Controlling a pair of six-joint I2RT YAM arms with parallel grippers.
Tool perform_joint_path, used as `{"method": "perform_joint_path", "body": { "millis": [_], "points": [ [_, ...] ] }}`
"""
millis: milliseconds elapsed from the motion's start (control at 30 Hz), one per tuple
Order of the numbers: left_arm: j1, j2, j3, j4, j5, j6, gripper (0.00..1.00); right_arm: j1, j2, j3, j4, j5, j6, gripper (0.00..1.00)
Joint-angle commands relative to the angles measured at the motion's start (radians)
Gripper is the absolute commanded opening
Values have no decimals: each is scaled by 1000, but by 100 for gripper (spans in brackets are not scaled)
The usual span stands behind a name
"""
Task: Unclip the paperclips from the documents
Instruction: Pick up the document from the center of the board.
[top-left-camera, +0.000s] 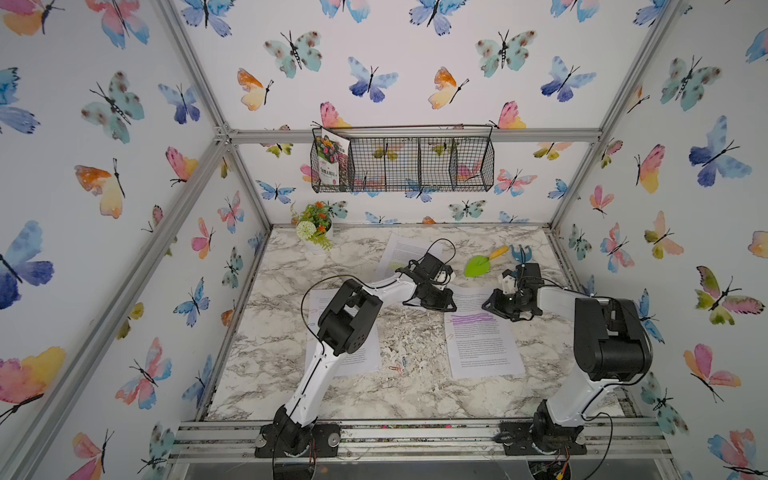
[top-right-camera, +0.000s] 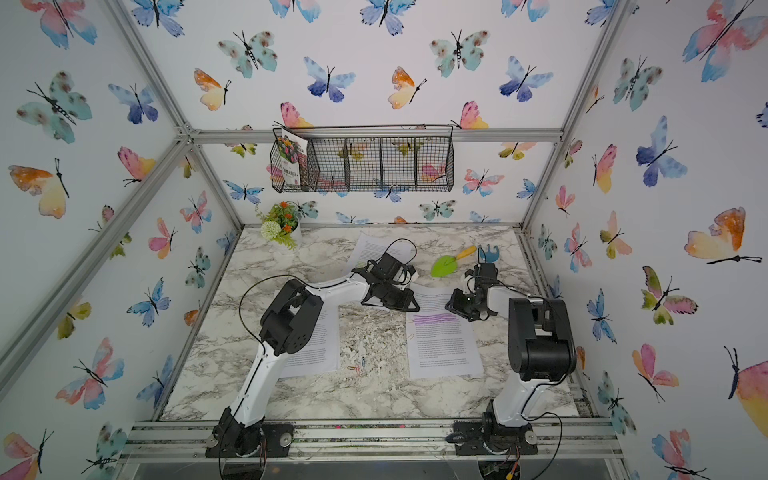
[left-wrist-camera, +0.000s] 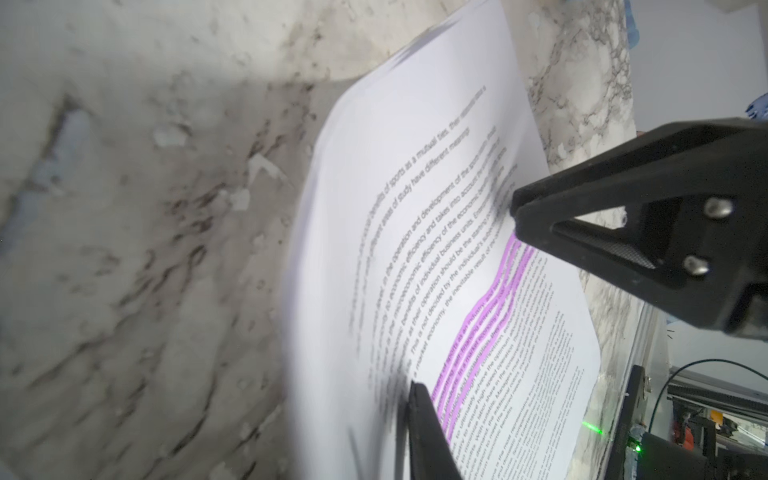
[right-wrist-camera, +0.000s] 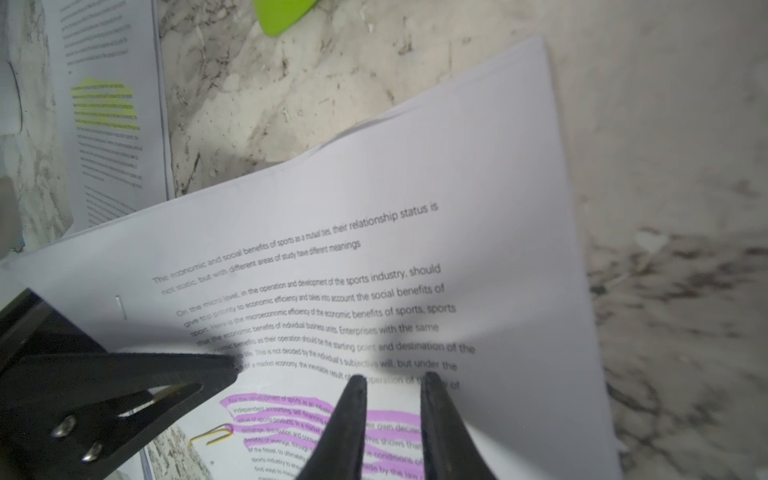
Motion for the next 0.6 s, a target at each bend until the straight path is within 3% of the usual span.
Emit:
{"method": "perform_joint_path", "body": {
  "millis": [0,267,567],
  "points": [
    [-6,-55,8,-24,3,16,3,9,42,-40,-62,-6,-7,28],
    [-6,-124,89,-94,-10,29,0,8,-88,4,-67,-52,-125,42],
    [-3,-273,171,-270,-118,129,0,6,-211,90,67,-355,-180,60]
  ]
}}
